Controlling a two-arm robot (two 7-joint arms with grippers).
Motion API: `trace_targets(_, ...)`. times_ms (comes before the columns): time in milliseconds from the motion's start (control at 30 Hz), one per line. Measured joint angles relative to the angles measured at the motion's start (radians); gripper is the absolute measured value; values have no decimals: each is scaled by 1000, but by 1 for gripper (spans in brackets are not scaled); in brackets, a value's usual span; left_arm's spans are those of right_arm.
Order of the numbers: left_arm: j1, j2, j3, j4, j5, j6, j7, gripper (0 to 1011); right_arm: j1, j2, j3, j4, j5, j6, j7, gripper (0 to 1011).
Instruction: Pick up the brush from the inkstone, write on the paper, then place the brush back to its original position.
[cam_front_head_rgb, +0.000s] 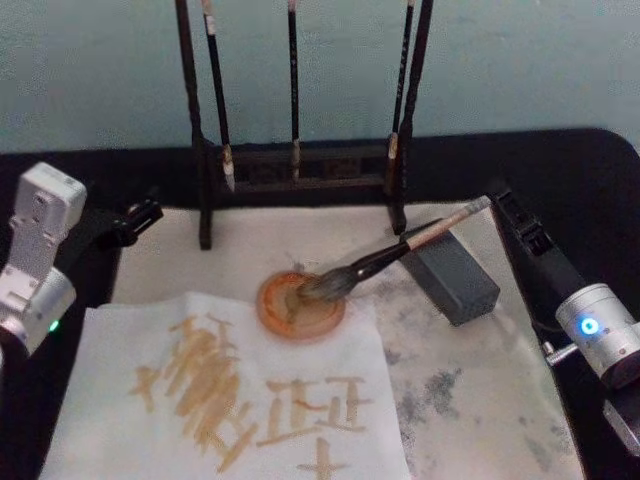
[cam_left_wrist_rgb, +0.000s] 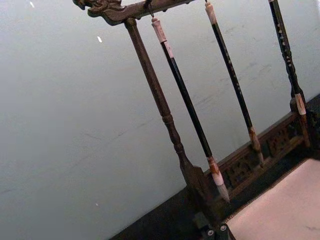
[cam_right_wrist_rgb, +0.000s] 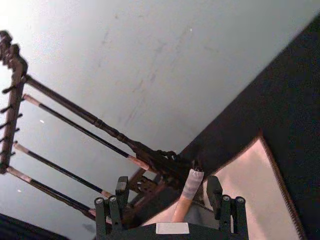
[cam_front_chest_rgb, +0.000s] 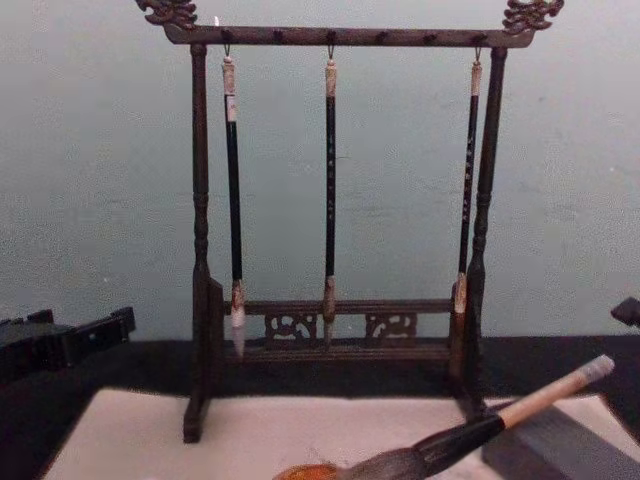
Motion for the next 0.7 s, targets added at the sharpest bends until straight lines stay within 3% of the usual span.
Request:
trace_targets(200, 0, 0, 0, 0, 0, 0, 0, 1002, 6, -11, 25, -4, 109, 80, -26, 1006)
trace_targets(300, 0, 0, 0, 0, 0, 0, 0, 1002, -1, -24, 52, -21, 197, 134, -64, 1008)
trace_targets(400, 0, 0, 0, 0, 0, 0, 0, 1000, -13, -32, 70, -49, 252, 161, -104, 1006)
trace_targets(700, 0, 0, 0, 0, 0, 0, 0, 1000, -36, -26, 75, -121, 302, 167, -220, 1006)
